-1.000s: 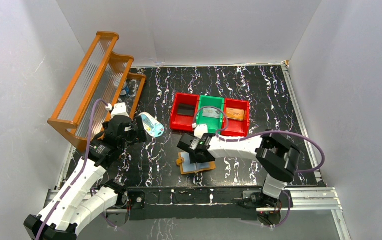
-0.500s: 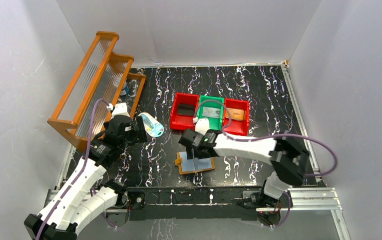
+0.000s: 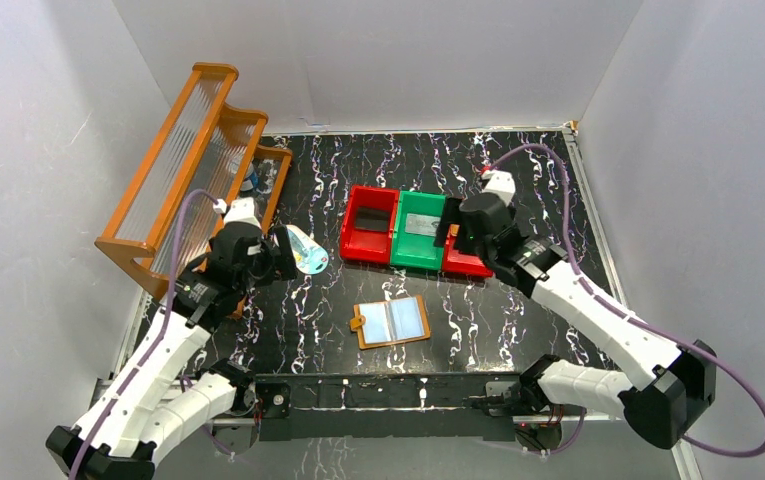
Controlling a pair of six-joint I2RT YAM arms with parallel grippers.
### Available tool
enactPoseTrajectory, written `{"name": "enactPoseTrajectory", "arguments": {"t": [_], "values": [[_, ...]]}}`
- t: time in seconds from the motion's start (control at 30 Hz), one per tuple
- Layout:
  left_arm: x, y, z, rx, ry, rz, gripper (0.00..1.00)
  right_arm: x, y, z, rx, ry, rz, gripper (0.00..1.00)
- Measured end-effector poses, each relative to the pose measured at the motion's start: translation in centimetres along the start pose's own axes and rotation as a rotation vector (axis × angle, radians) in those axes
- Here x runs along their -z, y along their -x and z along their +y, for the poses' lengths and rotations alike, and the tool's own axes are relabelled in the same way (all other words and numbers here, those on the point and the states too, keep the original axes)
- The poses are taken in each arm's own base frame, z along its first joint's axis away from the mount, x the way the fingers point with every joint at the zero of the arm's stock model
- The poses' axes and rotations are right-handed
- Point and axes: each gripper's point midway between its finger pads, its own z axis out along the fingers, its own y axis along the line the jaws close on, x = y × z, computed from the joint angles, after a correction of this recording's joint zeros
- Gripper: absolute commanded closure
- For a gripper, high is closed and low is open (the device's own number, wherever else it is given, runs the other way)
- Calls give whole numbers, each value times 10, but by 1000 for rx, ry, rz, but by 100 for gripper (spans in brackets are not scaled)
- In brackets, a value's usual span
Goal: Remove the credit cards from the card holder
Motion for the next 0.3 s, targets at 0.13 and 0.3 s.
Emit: {"name": "enactPoseTrajectory", "arguments": {"t": [0.13,0.3], "values": [[23,43,-9,25,-16,-76,2,-2,26,-29,24,-72,-60,2],[42,71,-4,47,23,-136,2,17,47,-31,3,-33,-132,2]]}}
